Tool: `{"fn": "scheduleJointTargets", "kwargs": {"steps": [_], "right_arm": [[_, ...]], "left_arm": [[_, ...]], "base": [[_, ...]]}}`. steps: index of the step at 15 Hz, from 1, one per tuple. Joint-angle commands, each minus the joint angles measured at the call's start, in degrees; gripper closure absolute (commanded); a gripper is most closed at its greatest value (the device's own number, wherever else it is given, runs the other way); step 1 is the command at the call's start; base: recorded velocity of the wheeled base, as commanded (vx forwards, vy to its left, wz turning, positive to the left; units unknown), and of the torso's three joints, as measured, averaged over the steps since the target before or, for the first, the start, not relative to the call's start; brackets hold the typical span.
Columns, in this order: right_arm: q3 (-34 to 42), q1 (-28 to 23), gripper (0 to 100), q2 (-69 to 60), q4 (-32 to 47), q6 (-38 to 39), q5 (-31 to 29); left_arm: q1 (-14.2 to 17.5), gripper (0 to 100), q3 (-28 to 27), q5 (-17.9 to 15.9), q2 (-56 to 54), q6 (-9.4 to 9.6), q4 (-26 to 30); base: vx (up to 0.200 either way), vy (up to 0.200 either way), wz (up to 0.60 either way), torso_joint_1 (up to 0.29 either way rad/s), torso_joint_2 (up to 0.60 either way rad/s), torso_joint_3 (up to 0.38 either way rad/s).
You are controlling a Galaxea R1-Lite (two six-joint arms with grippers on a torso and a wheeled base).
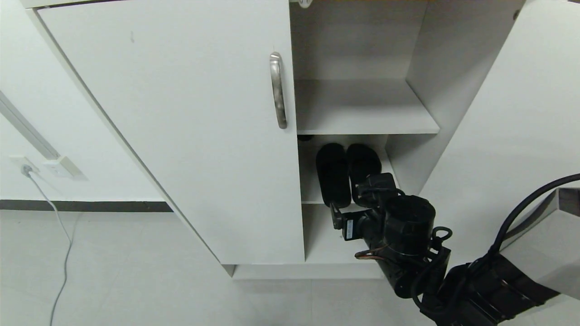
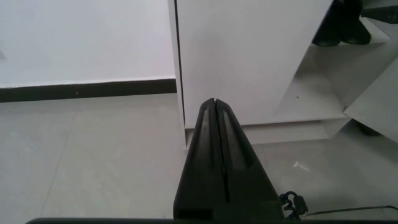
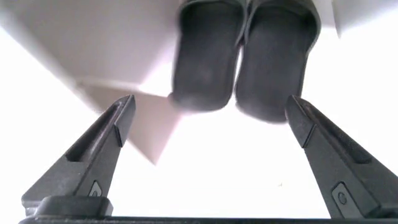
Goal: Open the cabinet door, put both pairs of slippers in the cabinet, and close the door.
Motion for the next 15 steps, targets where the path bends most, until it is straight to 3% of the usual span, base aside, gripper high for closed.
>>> {"fn": "scheduleJointTargets", "kwargs": {"steps": [1, 3, 15], "right_arm": [[0.16, 0.05, 0, -0.73, 0.03, 0.0, -0.03], [0.34, 0.05, 0, -0.73, 0.03, 0.0, -0.03], [1.13, 0.22, 0, -2.22, -0.24, 0.0, -0.03]], "left_arm": [[0.01, 100, 0.0, 0.01, 0.09, 0.0, 0.02], [0.01, 100, 0.0, 0.01, 0.09, 0.0, 0.02], [0.01, 100, 0.0, -0.08, 0.09, 0.0, 0.02]], "base": [[-0.2, 0.0, 0.0, -0.012, 0.0, 0.007], [-0.2, 0.0, 0.0, 0.002, 0.0, 0.002], [0.0, 0.0, 0.0, 0.0, 0.0, 0.0]]}}
